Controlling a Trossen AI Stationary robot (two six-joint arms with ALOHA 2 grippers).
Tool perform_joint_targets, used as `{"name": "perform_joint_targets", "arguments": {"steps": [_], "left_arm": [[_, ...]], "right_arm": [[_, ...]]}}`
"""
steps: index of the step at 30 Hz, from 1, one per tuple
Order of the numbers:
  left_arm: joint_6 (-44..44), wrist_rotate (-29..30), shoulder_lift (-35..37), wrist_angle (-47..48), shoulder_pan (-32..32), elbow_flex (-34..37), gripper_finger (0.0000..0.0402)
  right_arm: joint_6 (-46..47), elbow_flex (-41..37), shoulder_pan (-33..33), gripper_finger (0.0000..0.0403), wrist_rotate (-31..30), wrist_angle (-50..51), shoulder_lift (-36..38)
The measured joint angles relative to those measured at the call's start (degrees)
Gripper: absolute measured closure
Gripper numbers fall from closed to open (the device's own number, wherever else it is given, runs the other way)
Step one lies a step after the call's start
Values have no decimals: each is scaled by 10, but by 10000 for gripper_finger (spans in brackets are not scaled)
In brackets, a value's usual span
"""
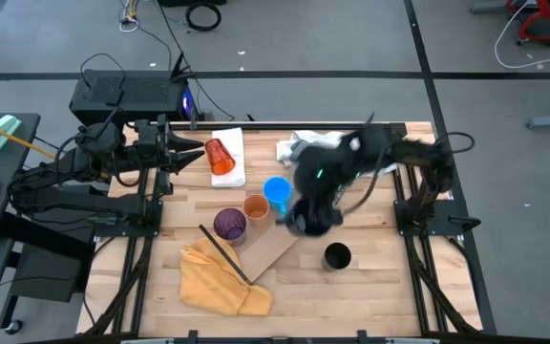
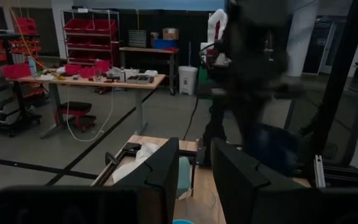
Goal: Stack small to large cups/mugs on shelf
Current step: Put the dark blue mug on the shelf
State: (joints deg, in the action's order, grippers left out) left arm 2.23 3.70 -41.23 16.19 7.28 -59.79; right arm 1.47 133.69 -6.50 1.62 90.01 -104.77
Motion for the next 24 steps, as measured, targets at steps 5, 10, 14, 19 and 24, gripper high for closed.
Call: {"name": "perform_joint_targets", "arguments": {"steps": [5, 10, 14, 19, 24], "left_arm": [[1, 0, 0, 0, 0, 0, 302], [4, 0, 0, 0, 0, 0, 301], [4, 0, 0, 2, 0, 0, 299], [6, -10, 0, 5, 0, 0, 302], [6, -10, 1, 15, 0, 0, 301]], "right_arm": [[-86, -39, -44, 385, -28, 0, -51], [-146, -81, -38, 385, -35, -3, -83], [-150, -114, -13, 385, -45, -52, -87], [-148, -150, 18, 385, -48, -90, -87], [-151, -168, 22, 385, -42, -102, -87]]}}
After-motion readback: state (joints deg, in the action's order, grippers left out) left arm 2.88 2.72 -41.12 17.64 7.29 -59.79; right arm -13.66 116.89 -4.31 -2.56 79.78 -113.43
